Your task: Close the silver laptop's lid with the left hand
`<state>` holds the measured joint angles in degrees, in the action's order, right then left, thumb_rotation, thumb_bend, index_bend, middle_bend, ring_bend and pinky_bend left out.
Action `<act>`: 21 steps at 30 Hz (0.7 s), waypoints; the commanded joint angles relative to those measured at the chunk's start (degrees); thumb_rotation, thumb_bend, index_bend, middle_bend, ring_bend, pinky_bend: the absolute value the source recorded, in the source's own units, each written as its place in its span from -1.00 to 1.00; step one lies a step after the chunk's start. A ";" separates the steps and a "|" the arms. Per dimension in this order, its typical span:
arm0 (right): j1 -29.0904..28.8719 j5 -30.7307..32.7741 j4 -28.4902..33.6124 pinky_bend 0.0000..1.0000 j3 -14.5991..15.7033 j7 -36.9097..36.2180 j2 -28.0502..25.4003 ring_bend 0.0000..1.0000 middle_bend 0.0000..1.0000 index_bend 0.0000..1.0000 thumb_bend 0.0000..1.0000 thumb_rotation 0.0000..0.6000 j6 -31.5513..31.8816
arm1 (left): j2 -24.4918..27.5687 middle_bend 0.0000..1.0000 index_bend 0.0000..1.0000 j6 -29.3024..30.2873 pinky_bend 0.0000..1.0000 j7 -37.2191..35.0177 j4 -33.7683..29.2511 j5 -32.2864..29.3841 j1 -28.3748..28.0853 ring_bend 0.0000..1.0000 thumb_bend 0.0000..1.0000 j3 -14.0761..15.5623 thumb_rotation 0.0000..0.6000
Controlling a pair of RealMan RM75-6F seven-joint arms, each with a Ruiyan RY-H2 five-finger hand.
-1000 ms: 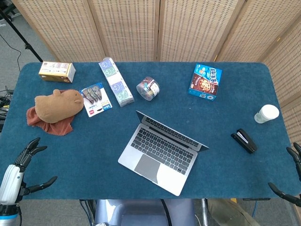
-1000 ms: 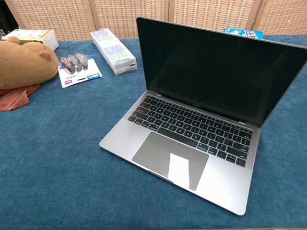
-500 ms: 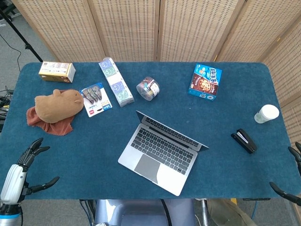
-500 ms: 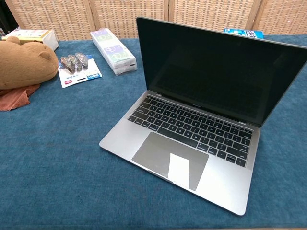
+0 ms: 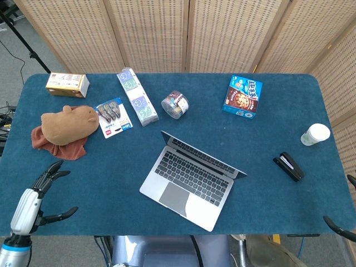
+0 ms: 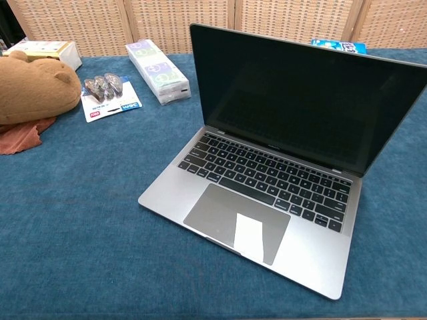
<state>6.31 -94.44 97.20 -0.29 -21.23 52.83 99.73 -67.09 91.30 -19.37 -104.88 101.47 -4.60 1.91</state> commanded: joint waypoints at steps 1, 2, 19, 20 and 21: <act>0.28 0.17 -0.03 -1.00 0.06 0.02 -0.05 -1.00 -1.00 -0.99 -0.62 1.00 0.23 | 0.53 -0.76 -0.54 -2.32 -0.65 -0.34 0.88 0.44 -2.70 -0.73 -0.76 -1.57 1.00; 0.38 0.27 -0.05 -1.00 0.05 0.01 -0.05 -1.00 -1.00 -0.99 -0.62 1.00 0.32 | 0.68 -0.76 -0.54 -2.89 -0.65 -0.15 1.01 0.60 -3.42 -0.73 -0.76 -1.97 1.00; 1.84 1.65 -0.99 -1.00 -0.20 -1.66 -0.36 -1.00 -1.00 -0.99 -0.62 1.00 1.55 | 7.13 -0.84 -0.62 -16.28 -0.67 0.62 0.62 3.36 -19.09 -0.83 -0.76 -8.30 1.00; 1.92 1.64 -1.01 -1.00 -0.22 -1.73 -0.38 -1.00 -1.00 -0.99 -0.62 1.00 1.65 | 7.31 -0.84 -0.62 -17.46 -0.68 -0.34 0.82 3.20 -20.38 -0.83 -0.76 -8.61 1.00; 1.98 1.63 -1.03 -1.00 -0.24 -1.76 -0.40 -1.00 -1.00 -1.00 -0.62 1.00 1.74 | 7.38 -0.84 -0.62 -18.36 -0.68 -1.10 0.97 3.07 -21.36 -0.83 -0.76 -8.82 1.00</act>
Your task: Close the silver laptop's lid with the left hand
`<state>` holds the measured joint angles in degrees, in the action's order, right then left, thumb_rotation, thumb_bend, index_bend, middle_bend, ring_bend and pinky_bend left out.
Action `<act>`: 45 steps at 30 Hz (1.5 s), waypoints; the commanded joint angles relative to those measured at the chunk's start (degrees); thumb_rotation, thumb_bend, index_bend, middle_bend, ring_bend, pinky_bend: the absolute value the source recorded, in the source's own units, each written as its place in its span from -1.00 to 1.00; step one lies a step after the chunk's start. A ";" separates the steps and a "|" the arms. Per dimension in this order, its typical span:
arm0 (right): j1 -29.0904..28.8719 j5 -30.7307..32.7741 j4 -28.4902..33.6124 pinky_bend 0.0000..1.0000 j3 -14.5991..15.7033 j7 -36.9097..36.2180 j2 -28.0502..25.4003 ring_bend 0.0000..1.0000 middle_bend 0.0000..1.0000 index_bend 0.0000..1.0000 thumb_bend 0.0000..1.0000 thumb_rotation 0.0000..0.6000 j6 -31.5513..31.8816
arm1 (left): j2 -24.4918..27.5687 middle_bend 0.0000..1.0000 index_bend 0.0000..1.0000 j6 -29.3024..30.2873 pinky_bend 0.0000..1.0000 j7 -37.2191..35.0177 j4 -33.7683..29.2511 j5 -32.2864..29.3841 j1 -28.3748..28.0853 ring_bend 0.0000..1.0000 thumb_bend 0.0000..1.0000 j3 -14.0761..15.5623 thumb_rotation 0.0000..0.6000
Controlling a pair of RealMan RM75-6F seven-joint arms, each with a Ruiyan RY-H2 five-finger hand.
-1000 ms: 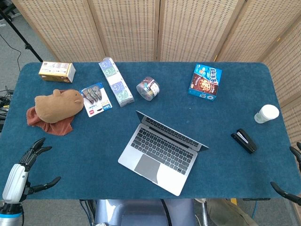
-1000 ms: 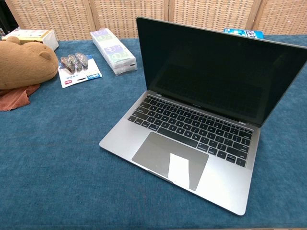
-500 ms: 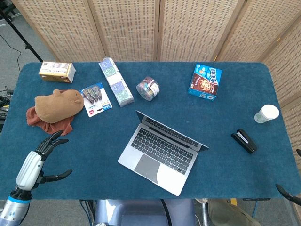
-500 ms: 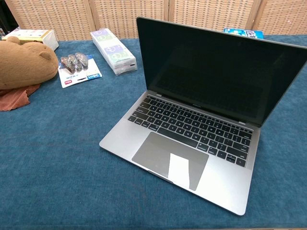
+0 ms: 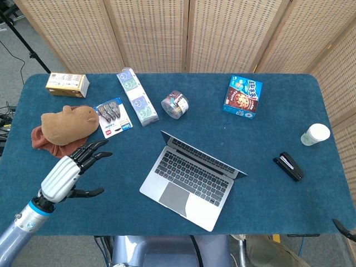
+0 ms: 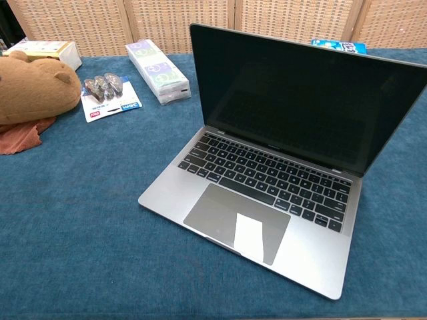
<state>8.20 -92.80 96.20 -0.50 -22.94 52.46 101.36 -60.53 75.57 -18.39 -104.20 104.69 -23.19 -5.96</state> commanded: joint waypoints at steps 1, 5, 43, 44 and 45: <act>0.15 -0.01 -0.05 -1.00 -0.05 -0.06 -0.05 -1.00 -1.00 -1.00 -0.62 1.00 0.19 | 0.81 -0.84 -0.62 -3.50 -0.68 -2.88 0.46 -0.29 -3.74 -0.84 -0.76 -1.13 1.00; 0.58 0.35 -0.21 -1.00 -0.26 -0.55 -0.20 -1.00 -1.00 -0.99 -0.62 1.00 0.80 | -1.00 -0.85 -0.62 -7.43 -0.69 -4.56 1.81 -2.08 -7.80 -0.84 -0.76 -2.14 1.00; 7.86 3.39 -2.10 -1.00 -0.69 -5.29 -1.93 -1.00 -1.00 -1.00 -0.62 1.00 8.22 | -13.70 -0.92 -0.64 -27.61 -0.75 9.09 4.32 -15.92 -32.33 -0.91 -0.76 -9.62 1.00; 8.03 3.56 -2.23 -1.00 -0.73 -5.48 -1.92 -1.00 -1.00 -1.00 -0.62 1.00 8.34 | -13.68 -0.94 -0.65 -28.13 -0.76 9.67 4.44 -16.13 -32.80 -0.92 -0.76 -9.61 1.00; 8.17 3.65 -2.34 -1.00 -0.78 -5.61 -1.92 -1.00 -1.00 -1.00 -0.62 1.00 8.45 | -13.56 -0.95 -0.65 -28.94 -0.77 10.46 4.63 -16.27 -33.45 -0.93 -0.76 -9.62 1.00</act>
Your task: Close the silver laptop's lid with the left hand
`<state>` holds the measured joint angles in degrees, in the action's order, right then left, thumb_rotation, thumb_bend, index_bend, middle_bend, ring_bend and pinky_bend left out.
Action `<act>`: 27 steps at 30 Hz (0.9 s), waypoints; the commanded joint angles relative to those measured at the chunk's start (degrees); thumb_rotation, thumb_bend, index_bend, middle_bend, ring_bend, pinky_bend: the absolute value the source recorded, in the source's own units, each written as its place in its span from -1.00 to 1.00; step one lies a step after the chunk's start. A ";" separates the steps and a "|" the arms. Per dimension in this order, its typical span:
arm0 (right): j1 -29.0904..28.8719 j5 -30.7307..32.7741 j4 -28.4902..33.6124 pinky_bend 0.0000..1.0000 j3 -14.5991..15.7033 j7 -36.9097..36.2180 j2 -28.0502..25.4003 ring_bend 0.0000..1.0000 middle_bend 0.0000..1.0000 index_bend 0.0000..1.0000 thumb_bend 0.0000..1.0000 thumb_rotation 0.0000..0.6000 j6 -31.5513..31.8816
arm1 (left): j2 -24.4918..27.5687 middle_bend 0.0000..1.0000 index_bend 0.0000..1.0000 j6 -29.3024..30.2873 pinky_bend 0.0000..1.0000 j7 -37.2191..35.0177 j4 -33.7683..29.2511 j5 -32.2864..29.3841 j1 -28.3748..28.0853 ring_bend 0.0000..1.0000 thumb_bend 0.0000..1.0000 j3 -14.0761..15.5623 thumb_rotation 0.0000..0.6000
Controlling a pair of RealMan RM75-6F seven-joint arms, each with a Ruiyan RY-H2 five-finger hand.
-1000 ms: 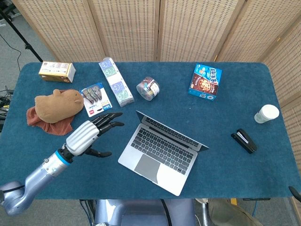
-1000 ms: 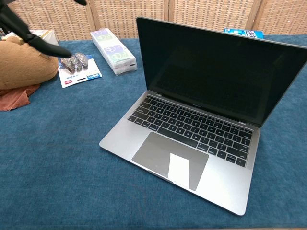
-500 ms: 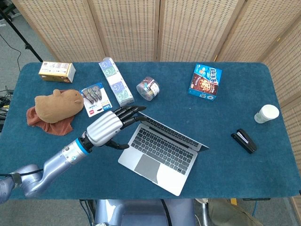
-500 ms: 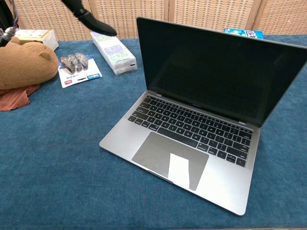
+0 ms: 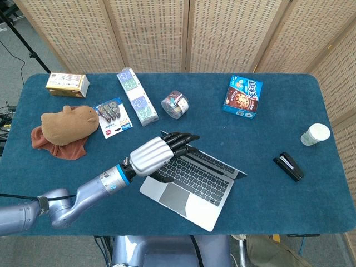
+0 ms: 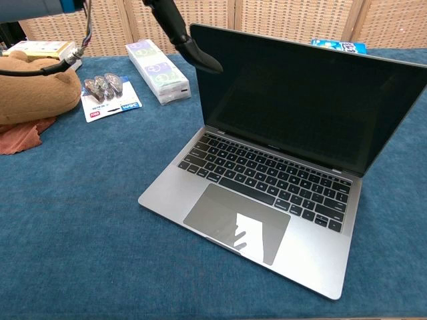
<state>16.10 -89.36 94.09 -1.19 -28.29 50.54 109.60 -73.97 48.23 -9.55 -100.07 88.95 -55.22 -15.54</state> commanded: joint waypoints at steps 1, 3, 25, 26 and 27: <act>0.36 0.28 -0.29 -1.00 -0.11 -0.33 0.00 -1.00 -1.00 -1.00 -0.62 1.00 0.29 | -0.02 -0.96 -0.65 -2.08 -0.77 2.08 0.57 -0.65 -1.81 -0.94 -0.76 -0.06 1.00; 0.60 0.39 -0.43 -1.00 -0.15 -0.55 0.02 -1.00 -1.00 -1.00 -0.62 1.00 0.45 | 0.27 -0.97 -0.65 -3.26 -0.78 2.94 0.62 -1.06 -2.75 -0.94 -0.76 -0.15 1.00; 2.43 1.96 -1.28 -1.00 -0.93 -3.25 -0.15 -1.00 -1.00 -1.00 -0.62 1.00 0.80 | -2.91 -0.97 -0.65 -8.82 -0.78 8.40 4.24 -5.50 -8.30 -0.95 -0.76 2.20 1.00; 2.45 2.01 -1.31 -1.00 -0.96 -3.28 -0.14 -1.00 -1.00 -1.00 -0.62 1.00 0.77 | -3.10 -0.97 -0.65 -8.80 -0.78 8.50 4.39 -5.52 -8.35 -0.95 -0.76 2.34 1.00; 2.46 2.08 -1.34 -1.00 -1.01 -3.34 -0.14 -1.00 -1.00 -1.00 -0.62 1.00 0.71 | -3.35 -0.97 -0.65 -8.80 -0.78 8.63 4.55 -5.52 -8.40 -0.95 -0.76 2.61 1.00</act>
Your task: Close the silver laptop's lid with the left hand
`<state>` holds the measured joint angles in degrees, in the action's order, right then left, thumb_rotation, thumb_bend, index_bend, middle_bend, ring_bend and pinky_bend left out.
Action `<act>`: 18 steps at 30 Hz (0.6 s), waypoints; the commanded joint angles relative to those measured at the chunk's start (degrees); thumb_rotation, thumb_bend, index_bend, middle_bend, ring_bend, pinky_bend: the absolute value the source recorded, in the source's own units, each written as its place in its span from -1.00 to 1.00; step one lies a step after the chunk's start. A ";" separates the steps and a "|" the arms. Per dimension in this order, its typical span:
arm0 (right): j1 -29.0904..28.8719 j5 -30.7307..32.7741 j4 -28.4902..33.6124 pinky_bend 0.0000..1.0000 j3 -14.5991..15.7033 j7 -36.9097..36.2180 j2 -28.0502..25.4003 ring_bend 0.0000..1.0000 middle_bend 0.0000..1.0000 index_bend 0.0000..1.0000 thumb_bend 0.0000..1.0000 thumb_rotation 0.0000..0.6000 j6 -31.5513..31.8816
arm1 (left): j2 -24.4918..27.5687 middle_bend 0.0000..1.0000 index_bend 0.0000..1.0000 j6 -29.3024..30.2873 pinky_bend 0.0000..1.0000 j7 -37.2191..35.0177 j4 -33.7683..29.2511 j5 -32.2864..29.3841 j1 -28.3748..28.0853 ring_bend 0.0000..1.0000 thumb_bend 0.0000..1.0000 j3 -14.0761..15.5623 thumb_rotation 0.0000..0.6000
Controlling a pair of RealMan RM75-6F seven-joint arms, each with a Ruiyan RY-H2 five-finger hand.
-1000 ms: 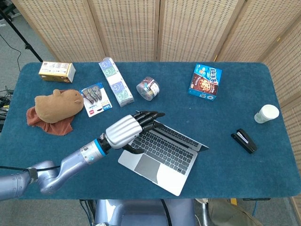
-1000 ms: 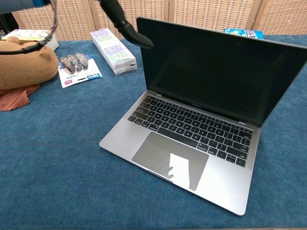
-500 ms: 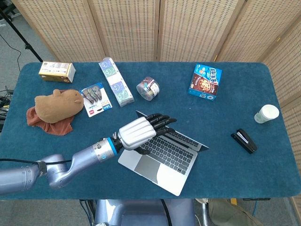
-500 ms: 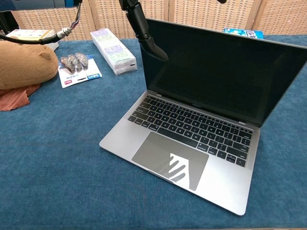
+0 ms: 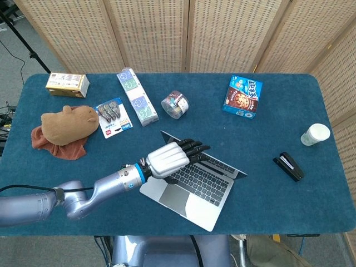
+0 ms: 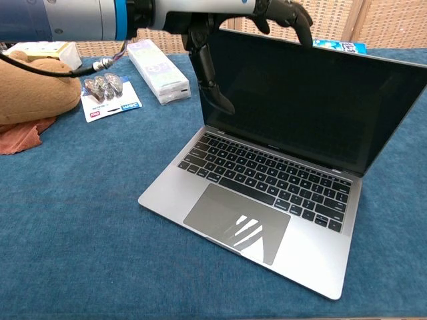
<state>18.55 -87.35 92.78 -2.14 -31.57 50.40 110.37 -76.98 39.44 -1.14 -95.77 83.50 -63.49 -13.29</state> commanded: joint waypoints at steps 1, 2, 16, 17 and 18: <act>0.03 0.14 -0.07 -1.00 -0.10 -0.09 0.01 -1.00 -1.00 -1.00 -0.62 1.00 -0.12 | -0.50 -0.97 -0.65 0.00 -0.78 0.24 0.31 -0.08 -0.15 -0.95 -0.76 0.53 1.00; 0.03 0.21 -0.07 -1.00 -0.15 -0.12 0.00 -1.00 -1.00 -1.00 -0.62 1.00 -0.19 | -0.66 -0.97 -0.65 0.00 -0.78 0.23 0.37 -0.10 -0.17 -0.95 -0.76 0.69 1.00; 0.16 -0.12 0.18 -1.00 -0.42 0.25 -0.04 -1.00 -1.00 -1.00 -0.62 1.00 -0.46 | 1.00 -0.97 -0.65 -1.15 -0.78 -0.72 -3.23 -2.20 -0.26 -0.94 -0.76 1.90 1.00; 0.17 -0.19 0.23 -1.00 -0.44 0.31 -0.04 -1.00 -1.00 -1.00 -0.62 1.00 -0.42 | 1.18 -0.97 -0.65 -1.24 -0.78 -0.69 -3.49 -2.33 -0.27 -0.93 -0.76 1.95 1.00; 0.21 -0.26 0.29 -1.00 -0.46 0.35 -0.06 -1.00 -1.00 -1.00 -0.62 1.00 -0.34 | 1.49 -0.97 -0.65 -1.37 -0.78 -0.63 -3.91 -2.54 -0.29 -0.93 -0.76 2.00 1.00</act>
<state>18.75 -87.59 93.06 -2.60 -31.22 50.34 110.03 -75.74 38.22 -1.80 -99.38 81.17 -63.75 -11.37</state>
